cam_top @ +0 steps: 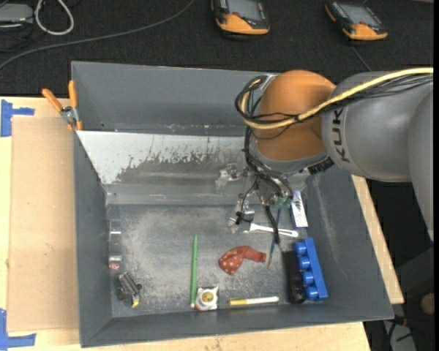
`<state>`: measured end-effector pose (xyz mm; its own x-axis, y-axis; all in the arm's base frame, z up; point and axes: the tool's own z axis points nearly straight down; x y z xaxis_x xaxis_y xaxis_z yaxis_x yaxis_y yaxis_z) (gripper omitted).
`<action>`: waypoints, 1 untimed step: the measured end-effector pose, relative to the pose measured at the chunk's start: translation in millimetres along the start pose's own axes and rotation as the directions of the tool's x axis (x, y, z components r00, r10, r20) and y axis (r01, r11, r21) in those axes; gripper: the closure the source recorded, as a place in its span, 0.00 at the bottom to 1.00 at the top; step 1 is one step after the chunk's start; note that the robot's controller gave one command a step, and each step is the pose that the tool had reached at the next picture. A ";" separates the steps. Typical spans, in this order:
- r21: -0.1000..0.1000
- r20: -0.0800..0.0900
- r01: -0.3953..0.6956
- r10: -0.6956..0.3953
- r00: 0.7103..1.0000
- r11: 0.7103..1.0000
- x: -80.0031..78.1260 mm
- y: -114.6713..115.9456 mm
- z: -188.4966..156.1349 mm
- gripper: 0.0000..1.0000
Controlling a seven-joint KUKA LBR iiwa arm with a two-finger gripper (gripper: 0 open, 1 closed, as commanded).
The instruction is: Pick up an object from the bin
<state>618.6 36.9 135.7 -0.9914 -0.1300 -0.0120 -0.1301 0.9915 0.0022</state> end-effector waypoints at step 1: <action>0.000 -0.026 0.027 -0.026 0.999 1.000 66.7 -52.6 37.9 0.00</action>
Offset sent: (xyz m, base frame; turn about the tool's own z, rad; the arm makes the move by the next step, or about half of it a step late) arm -0.0877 -0.0626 -0.0657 -0.3059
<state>559.7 -23.8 96.9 -0.9876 -0.1563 0.0138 -0.1563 0.9877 0.0016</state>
